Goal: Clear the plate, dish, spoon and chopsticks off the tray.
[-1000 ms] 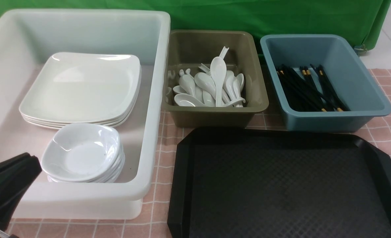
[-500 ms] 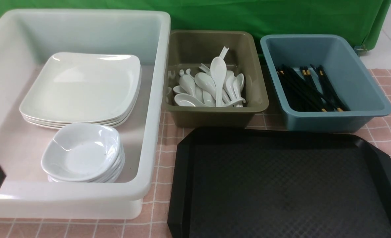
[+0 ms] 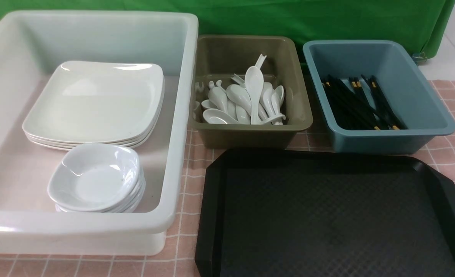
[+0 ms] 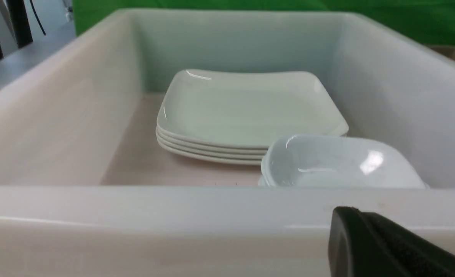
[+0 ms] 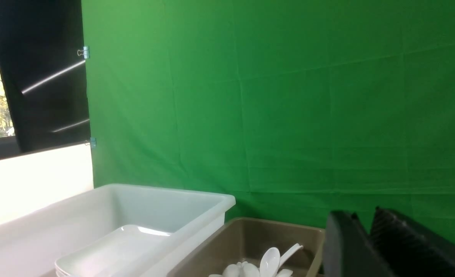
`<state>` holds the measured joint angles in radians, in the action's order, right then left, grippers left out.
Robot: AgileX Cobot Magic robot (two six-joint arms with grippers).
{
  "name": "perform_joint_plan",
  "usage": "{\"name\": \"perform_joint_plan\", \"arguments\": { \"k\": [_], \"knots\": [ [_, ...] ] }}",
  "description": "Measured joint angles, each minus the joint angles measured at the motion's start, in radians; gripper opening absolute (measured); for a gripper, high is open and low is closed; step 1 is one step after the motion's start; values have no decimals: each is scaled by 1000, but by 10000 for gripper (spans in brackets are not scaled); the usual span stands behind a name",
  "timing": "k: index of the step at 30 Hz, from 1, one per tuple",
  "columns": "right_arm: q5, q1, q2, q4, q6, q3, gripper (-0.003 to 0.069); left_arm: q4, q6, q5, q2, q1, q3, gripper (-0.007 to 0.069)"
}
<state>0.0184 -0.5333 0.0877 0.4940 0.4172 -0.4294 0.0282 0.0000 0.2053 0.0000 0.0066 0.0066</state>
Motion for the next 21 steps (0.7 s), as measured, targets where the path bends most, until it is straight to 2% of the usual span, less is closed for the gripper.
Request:
{"name": "perform_joint_plan", "arguments": {
  "k": [21],
  "knots": [
    [0,0,0,0,0,0,223,0,18,9,0,0,0,4]
  ]
}}
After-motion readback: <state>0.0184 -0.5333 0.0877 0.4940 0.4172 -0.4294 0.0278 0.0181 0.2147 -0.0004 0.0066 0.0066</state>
